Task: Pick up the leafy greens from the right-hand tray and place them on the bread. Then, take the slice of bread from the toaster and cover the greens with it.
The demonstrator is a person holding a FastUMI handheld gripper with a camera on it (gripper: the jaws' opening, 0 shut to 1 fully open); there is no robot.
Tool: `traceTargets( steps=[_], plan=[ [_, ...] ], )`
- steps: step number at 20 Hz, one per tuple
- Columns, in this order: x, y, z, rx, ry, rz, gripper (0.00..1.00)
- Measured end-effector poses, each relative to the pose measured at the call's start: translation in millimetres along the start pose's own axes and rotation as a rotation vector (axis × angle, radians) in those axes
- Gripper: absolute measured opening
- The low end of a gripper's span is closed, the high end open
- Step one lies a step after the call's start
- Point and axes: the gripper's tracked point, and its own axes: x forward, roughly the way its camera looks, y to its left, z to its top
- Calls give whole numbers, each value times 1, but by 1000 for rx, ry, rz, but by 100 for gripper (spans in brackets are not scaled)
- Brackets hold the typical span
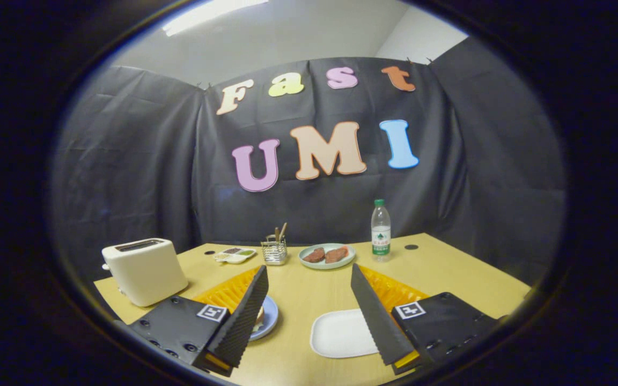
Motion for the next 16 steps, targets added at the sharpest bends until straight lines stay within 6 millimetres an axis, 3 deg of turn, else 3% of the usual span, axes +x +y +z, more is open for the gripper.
traceTargets(
  steps=[5, 12, 16],
  plan=[
    [15, 24, 22, -29, -74, 106, 97],
    [32, 4, -11, -52, -77, 26, 98],
    [35, 18, -23, -52, -72, 81, 98]
  ],
)
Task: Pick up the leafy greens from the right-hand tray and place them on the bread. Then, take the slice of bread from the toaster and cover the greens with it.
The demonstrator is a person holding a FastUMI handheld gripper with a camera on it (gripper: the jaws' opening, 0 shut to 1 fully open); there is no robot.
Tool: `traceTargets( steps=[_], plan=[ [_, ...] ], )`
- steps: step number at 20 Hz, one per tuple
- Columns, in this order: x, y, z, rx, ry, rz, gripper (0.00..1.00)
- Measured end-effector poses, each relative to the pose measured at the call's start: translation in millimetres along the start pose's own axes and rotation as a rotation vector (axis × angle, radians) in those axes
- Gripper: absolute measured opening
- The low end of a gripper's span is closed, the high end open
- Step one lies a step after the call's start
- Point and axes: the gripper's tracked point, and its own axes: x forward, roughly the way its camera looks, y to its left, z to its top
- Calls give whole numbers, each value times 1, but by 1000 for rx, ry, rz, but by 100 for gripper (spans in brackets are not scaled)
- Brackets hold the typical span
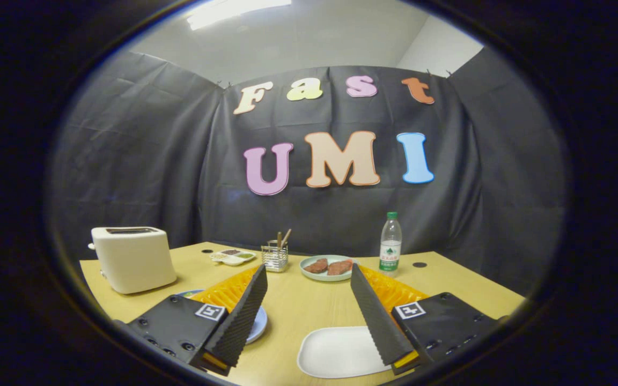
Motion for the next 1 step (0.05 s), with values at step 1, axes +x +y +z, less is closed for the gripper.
traceTargets(
  steps=[1],
  plan=[
    [-1, 3, 2, 0, -8, 13, 98]
  ],
)
